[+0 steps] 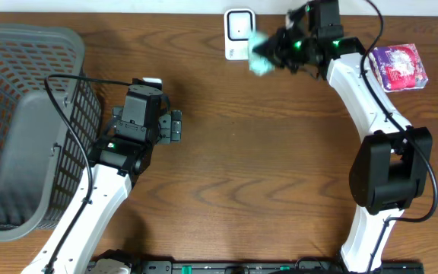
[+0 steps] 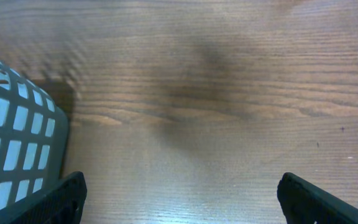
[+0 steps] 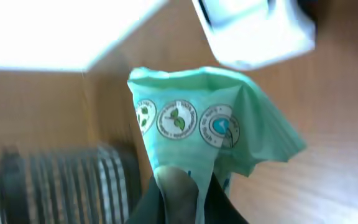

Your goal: Scan the item barcode

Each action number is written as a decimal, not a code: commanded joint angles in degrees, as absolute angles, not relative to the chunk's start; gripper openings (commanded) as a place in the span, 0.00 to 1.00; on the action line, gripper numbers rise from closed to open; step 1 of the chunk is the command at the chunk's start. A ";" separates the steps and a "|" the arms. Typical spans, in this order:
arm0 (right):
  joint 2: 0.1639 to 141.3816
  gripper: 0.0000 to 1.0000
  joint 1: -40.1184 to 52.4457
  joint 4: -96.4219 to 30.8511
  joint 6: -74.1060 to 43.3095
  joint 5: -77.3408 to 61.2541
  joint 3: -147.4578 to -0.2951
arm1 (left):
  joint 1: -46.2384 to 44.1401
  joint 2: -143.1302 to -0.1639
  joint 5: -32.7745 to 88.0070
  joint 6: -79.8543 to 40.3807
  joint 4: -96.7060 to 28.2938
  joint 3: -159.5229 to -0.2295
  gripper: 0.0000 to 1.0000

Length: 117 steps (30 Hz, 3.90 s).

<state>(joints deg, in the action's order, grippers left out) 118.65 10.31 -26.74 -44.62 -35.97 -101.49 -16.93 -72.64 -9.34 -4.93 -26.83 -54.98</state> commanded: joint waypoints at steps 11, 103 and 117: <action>125.34 0.01 16.60 -2.61 -52.97 -10.63 -104.57 | -16.78 -72.66 -9.50 -5.48 -26.98 -55.07 0.98; 55.00 0.99 14.31 -94.41 -21.34 13.63 -85.14 | -16.78 -72.66 -9.50 -5.48 -26.98 -55.07 0.98; 45.47 0.99 12.53 -35.97 7.49 0.84 -59.94 | -16.78 -72.66 -9.50 -5.48 -26.98 -55.07 0.98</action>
<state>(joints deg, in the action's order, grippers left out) 50.26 13.78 -42.65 -0.23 7.07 -66.22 -16.93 -72.64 -9.37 -4.93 -26.81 -54.98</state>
